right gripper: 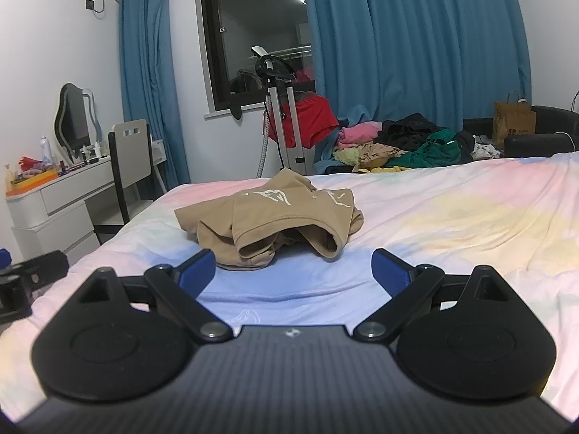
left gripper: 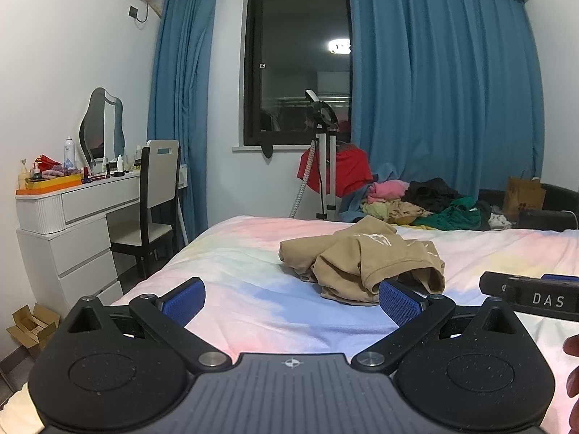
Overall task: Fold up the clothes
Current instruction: 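Grasp the tan T-shirt edge with the left gripper and lift it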
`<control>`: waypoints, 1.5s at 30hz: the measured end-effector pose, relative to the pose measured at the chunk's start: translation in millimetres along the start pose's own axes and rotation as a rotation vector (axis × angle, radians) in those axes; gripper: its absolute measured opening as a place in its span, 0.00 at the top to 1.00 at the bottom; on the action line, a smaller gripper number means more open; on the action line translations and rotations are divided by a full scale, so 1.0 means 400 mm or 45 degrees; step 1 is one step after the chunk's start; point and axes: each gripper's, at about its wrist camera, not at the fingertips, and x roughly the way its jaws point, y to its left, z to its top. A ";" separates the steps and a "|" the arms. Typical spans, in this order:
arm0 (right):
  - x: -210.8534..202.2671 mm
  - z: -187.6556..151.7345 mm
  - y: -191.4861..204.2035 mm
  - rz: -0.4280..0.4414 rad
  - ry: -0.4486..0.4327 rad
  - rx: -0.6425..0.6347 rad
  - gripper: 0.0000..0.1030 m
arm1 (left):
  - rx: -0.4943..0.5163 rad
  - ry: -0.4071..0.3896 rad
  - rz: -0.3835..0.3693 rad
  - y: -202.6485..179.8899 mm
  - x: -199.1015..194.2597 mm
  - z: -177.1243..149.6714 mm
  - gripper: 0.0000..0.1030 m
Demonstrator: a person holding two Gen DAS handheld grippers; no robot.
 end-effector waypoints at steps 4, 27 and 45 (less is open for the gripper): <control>-0.002 0.003 -0.003 -0.006 0.003 0.009 0.08 | 0.005 0.004 -0.003 -0.003 0.006 -0.011 0.00; 0.076 0.018 -0.153 -0.212 0.053 0.304 0.08 | -0.348 0.413 -0.061 -0.162 0.621 -0.097 0.00; 0.224 -0.020 -0.213 -0.272 0.116 0.374 0.08 | -0.201 -0.110 0.303 -0.105 0.566 0.064 0.01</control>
